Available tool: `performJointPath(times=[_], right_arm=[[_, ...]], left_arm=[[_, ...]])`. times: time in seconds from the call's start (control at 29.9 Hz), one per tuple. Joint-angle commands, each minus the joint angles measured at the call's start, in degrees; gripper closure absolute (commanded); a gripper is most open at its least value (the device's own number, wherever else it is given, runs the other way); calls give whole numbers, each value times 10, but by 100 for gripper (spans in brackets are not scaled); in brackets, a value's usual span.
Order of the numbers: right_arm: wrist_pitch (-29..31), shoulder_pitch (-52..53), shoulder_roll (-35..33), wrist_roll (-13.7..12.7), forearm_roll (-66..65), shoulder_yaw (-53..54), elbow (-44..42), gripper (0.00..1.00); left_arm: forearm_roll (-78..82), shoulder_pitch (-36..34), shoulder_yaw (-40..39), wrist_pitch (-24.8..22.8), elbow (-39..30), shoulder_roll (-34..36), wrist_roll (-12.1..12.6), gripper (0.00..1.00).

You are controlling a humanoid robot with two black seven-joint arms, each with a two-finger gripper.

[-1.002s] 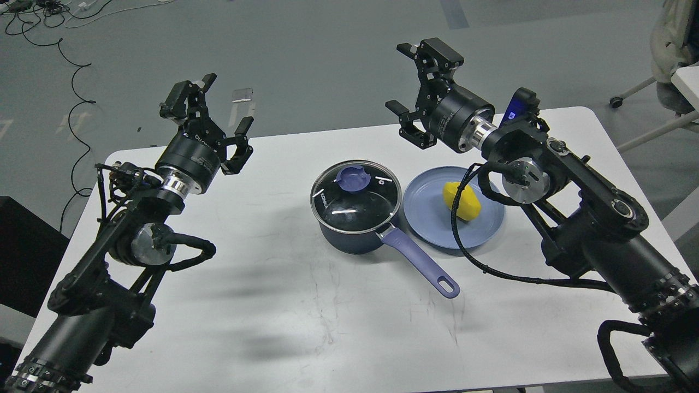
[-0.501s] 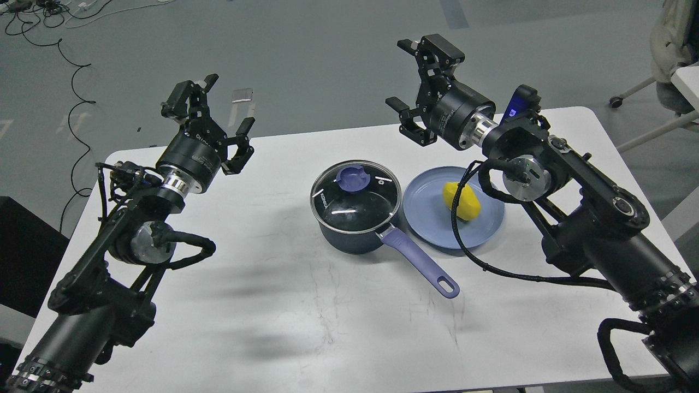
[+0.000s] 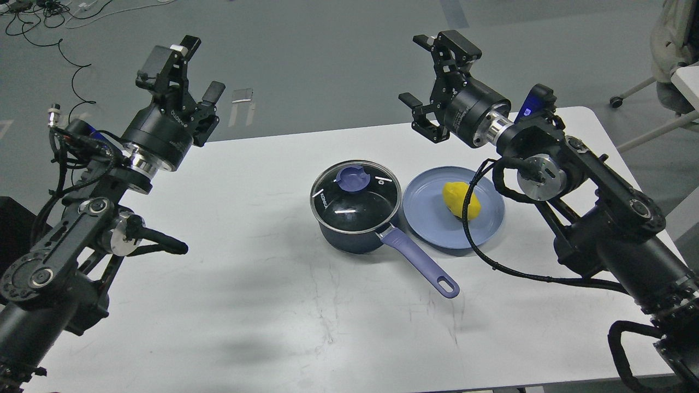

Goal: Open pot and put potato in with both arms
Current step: 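Move the left gripper over the pot toward the blue lid knob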

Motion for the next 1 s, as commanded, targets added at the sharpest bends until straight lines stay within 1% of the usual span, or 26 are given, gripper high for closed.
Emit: performJointPath(times=[0.0, 0.07, 0.1, 0.13, 0.17, 0.2, 0.27, 0.3, 0.33, 0.43, 0.47, 0.57, 0.67, 0.97], right_arm=[[1, -4, -19, -6, 38, 10, -3, 0], [1, -4, -23, -8, 48, 23, -5, 0], [3, -5, -29, -13, 52, 36, -9, 0], [4, -5, -39, -19, 56, 41, -17, 0], [4, -5, -45, -20, 57, 42, -22, 0], [4, -6, -54, -20, 63, 48, -31, 0], [4, -10, -63, -20, 72, 57, -41, 0], [4, -14, -73, -20, 86, 62, -50, 0], [4, -16, -78, -20, 93, 64, -54, 0], [2, -25, -108, -21, 114, 75, -69, 0], [2, -25, -108, -21, 114, 75, -69, 0], [3, -31, -133, -21, 123, 83, -80, 0], [3, -36, -158, -20, 165, 80, -93, 0], [2, -55, -173, -19, 172, 79, -90, 0]], left_arm=[[171, -9, 3, 19, -49, 9, -2, 2], [233, -16, 13, 26, -55, 9, -2, 2], [300, -29, 31, 34, -55, 8, -4, 2], [367, -43, 58, 49, -54, 6, -4, 2], [401, -49, 73, 58, -54, 6, -5, 2], [458, -60, 108, 79, -52, 5, -5, 2], [503, -70, 141, 97, -50, 4, -5, 2], [538, -82, 173, 109, -46, 4, -4, 2], [550, -88, 188, 111, -42, 4, -4, 2], [576, -117, 251, 114, 5, 1, 1, 2], [576, -117, 251, 114, 5, 1, 1, 2], [598, -130, 274, 115, 51, -33, 3, 2], [663, -136, 278, 116, 87, -55, 2, 2], [702, -146, 294, 121, 89, -110, 3, 2]])
